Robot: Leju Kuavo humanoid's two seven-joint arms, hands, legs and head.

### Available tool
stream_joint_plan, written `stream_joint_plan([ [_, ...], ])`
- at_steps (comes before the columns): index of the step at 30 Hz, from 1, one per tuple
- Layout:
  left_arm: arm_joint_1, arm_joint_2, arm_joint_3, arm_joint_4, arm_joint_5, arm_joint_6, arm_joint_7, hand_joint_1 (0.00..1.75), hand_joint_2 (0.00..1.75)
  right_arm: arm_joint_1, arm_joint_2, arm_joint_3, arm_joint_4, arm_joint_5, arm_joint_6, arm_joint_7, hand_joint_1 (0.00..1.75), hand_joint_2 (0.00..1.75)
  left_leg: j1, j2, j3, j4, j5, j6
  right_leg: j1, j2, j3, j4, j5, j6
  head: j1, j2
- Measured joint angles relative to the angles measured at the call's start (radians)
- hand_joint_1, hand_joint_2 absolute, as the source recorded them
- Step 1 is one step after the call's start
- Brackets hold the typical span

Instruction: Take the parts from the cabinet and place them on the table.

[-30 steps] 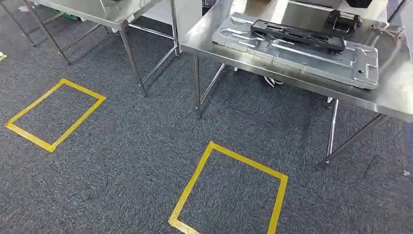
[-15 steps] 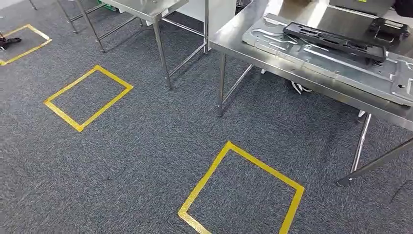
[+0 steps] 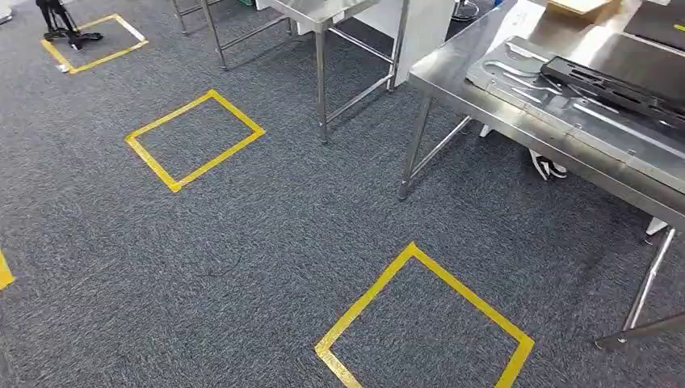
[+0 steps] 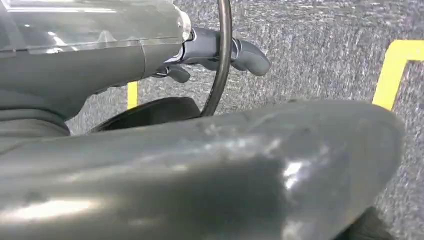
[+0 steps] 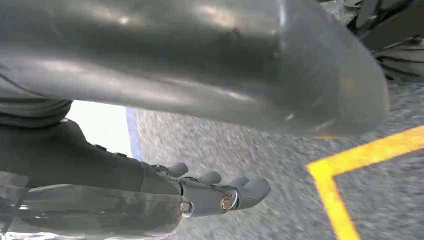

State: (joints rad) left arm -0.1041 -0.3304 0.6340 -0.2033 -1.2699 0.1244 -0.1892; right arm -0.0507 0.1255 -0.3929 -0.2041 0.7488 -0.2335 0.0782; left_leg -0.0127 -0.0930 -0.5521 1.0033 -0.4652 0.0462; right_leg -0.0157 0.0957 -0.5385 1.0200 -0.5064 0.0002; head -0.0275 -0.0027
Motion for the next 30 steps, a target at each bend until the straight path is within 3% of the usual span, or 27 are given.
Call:
stream_joint_plan([
  [2,-0.002,0.000,0.000,0.000,0.001,0.000,0.000,0.00,0.00,-0.003,0.006,0.003,0.000,0.002,-0.003,0.001,0.00,0.00,0.008,-0.019,-0.012,0.004,0.003,-0.012,0.005,-0.016,0.000,-0.015,0.003,0.001,0.000,0.000],
  [4,0.000,0.000,0.001,0.000,0.001,0.000,0.002,0.00,0.00,-0.010,0.012,0.008,0.000,0.005,-0.003,0.001,0.00,0.00,0.009,-0.046,-0.015,-0.001,0.009,-0.026,0.006,-0.039,0.005,-0.022,0.007,-0.007,0.000,0.000],
  [5,0.001,0.002,0.002,0.000,0.004,0.002,0.002,0.00,0.00,-0.009,0.021,0.010,0.001,0.008,-0.003,0.003,0.00,0.00,0.006,-0.028,-0.015,0.007,0.003,-0.029,-0.008,-0.057,0.013,-0.036,0.014,-0.014,0.000,0.000],
  [6,0.002,0.002,0.004,0.000,0.004,0.003,0.002,0.00,0.00,-0.006,0.021,0.012,0.000,0.011,-0.003,0.007,0.00,0.00,0.002,0.029,-0.026,0.034,-0.018,-0.036,-0.004,-0.069,0.019,-0.043,0.015,-0.016,0.000,0.000],
  [7,0.001,0.003,0.006,0.000,0.006,0.004,0.002,0.00,0.00,-0.004,0.021,0.015,0.001,0.016,-0.004,0.010,0.00,0.00,0.007,0.061,-0.059,0.098,-0.059,-0.044,-0.002,-0.087,0.020,-0.043,0.013,-0.024,0.000,0.000],
  [9,0.001,0.003,0.010,0.000,0.007,0.006,0.002,0.00,0.00,-0.001,0.024,0.016,0.002,0.022,-0.004,0.017,0.00,0.00,0.016,0.079,-0.138,0.258,-0.130,-0.055,0.001,-0.120,0.018,-0.041,0.011,-0.026,0.000,0.000],
  [10,0.003,0.003,0.011,0.000,0.007,0.006,0.003,0.00,0.00,-0.001,0.027,0.016,0.003,0.024,-0.005,0.018,0.00,0.00,0.020,0.082,-0.164,0.311,-0.141,-0.060,0.001,-0.136,0.018,-0.039,0.010,-0.025,-0.001,0.000],
  [11,0.005,0.005,0.011,0.000,0.006,0.006,0.007,0.00,0.00,-0.002,0.028,0.017,0.003,0.025,-0.006,0.018,0.00,0.00,0.025,0.085,-0.164,0.310,-0.126,-0.064,0.001,-0.150,0.018,-0.038,0.008,-0.024,-0.001,0.000],
  [13,0.008,0.007,0.011,0.000,0.004,0.007,0.014,0.00,0.00,-0.004,0.033,0.019,0.003,0.027,-0.006,0.018,0.00,0.00,0.031,0.095,-0.104,0.194,-0.056,-0.070,-0.002,-0.174,0.020,-0.033,0.002,-0.018,-0.001,0.000],
  [14,0.009,0.009,0.011,0.000,0.002,0.010,0.018,0.00,0.00,-0.005,0.039,0.023,0.003,0.030,-0.006,0.018,0.00,0.00,0.033,0.120,-0.044,0.085,-0.007,-0.072,-0.004,-0.187,0.022,-0.026,-0.004,-0.012,-0.001,0.000],
  [15,0.009,0.008,0.011,0.000,0.000,0.010,0.019,0.00,0.00,-0.007,0.039,0.024,0.003,0.031,-0.008,0.018,0.00,0.00,0.030,0.179,-0.015,0.024,-0.010,-0.073,-0.001,-0.195,0.024,-0.021,-0.009,-0.005,-0.001,0.000],
  [16,0.007,0.008,0.011,0.000,0.000,0.009,0.019,0.00,0.00,-0.007,0.041,0.025,0.003,0.031,-0.009,0.018,0.00,0.00,0.022,0.174,-0.011,0.018,-0.011,-0.059,0.006,-0.206,0.022,-0.015,-0.016,0.003,0.000,0.000],
  [19,0.010,0.009,0.011,0.000,-0.008,0.003,0.018,0.00,0.00,-0.014,0.043,0.030,0.003,0.032,-0.011,0.017,0.00,0.00,0.016,0.136,-0.024,0.019,-0.010,-0.039,0.004,-0.234,0.032,-0.021,-0.016,0.018,0.001,0.000],
  [20,0.011,0.008,0.011,0.000,-0.009,0.003,0.019,0.00,0.00,-0.015,0.043,0.030,0.003,0.032,-0.012,0.016,0.00,0.00,0.023,0.123,-0.013,0.008,-0.001,-0.027,-0.001,-0.225,0.032,-0.018,-0.023,0.029,0.001,0.000],
  [21,0.012,0.008,0.011,0.000,-0.013,0.003,0.022,0.00,0.00,-0.016,0.043,0.030,0.003,0.032,-0.013,0.015,0.00,0.00,0.023,0.115,-0.013,0.004,0.002,-0.023,-0.005,-0.165,0.028,0.002,-0.042,0.033,0.001,0.000],
  [22,0.011,0.008,0.011,0.000,-0.018,0.003,0.024,0.00,0.00,-0.014,0.043,0.030,0.003,0.032,-0.015,0.014,0.00,0.00,0.023,0.106,-0.015,0.004,0.005,-0.016,-0.006,-0.123,0.002,0.058,-0.084,0.030,0.001,0.000],
  [23,0.009,0.007,0.010,0.000,-0.021,0.003,0.024,0.00,0.00,-0.013,0.043,0.030,0.003,0.032,-0.016,0.014,0.00,0.00,0.021,0.095,-0.019,0.004,0.007,-0.014,-0.005,-0.105,-0.038,0.140,-0.129,0.029,0.001,0.000],
  [24,0.009,0.006,0.010,0.000,-0.023,0.001,0.024,0.00,0.00,-0.011,0.043,0.030,0.003,0.032,-0.016,0.013,0.00,0.00,0.017,0.081,-0.021,0.004,0.008,-0.011,-0.004,-0.101,-0.079,0.222,-0.163,0.027,0.001,0.000],
  [25,0.010,0.006,0.009,0.000,-0.026,0.000,0.024,0.00,0.00,-0.011,0.043,0.030,0.003,0.032,-0.016,0.013,0.00,0.00,0.014,0.067,-0.022,0.005,0.008,-0.010,-0.004,-0.100,-0.110,0.279,-0.176,0.024,0.001,0.000],
  [26,0.012,0.006,0.009,0.000,-0.029,0.000,0.024,0.00,0.00,-0.011,0.043,0.030,0.003,0.031,-0.016,0.013,0.00,0.00,0.012,0.051,-0.022,0.005,0.008,-0.010,-0.003,-0.099,-0.120,0.290,-0.162,0.021,0.001,0.000],
  [27,0.013,0.006,0.009,0.000,-0.029,0.000,0.024,0.00,0.00,-0.009,0.043,0.030,0.003,0.031,-0.016,0.013,0.00,0.00,0.011,0.034,-0.021,0.008,0.008,-0.010,-0.003,-0.097,-0.108,0.253,-0.125,0.017,0.001,0.000],
  [28,0.013,0.006,0.009,0.000,-0.029,0.000,0.024,0.00,0.00,-0.009,0.043,0.030,0.004,0.031,-0.016,0.012,0.00,0.00,0.011,0.017,-0.020,0.010,0.008,-0.010,-0.001,-0.092,-0.076,0.179,-0.075,0.012,0.001,0.000],
  [29,0.012,0.005,0.009,0.000,-0.030,0.000,0.024,0.00,0.00,-0.009,0.043,0.030,0.004,0.031,-0.016,0.012,0.00,0.00,0.011,0.001,-0.020,0.013,0.007,-0.011,0.000,-0.074,-0.037,0.088,-0.024,0.007,0.001,0.000],
  [30,0.012,0.003,0.008,0.000,-0.031,0.000,0.023,0.00,0.00,-0.008,0.043,0.030,0.004,0.031,-0.016,0.013,0.00,0.00,0.014,-0.010,-0.022,0.015,0.007,-0.013,0.000,-0.025,-0.012,0.021,-0.002,0.001,0.001,0.000],
])
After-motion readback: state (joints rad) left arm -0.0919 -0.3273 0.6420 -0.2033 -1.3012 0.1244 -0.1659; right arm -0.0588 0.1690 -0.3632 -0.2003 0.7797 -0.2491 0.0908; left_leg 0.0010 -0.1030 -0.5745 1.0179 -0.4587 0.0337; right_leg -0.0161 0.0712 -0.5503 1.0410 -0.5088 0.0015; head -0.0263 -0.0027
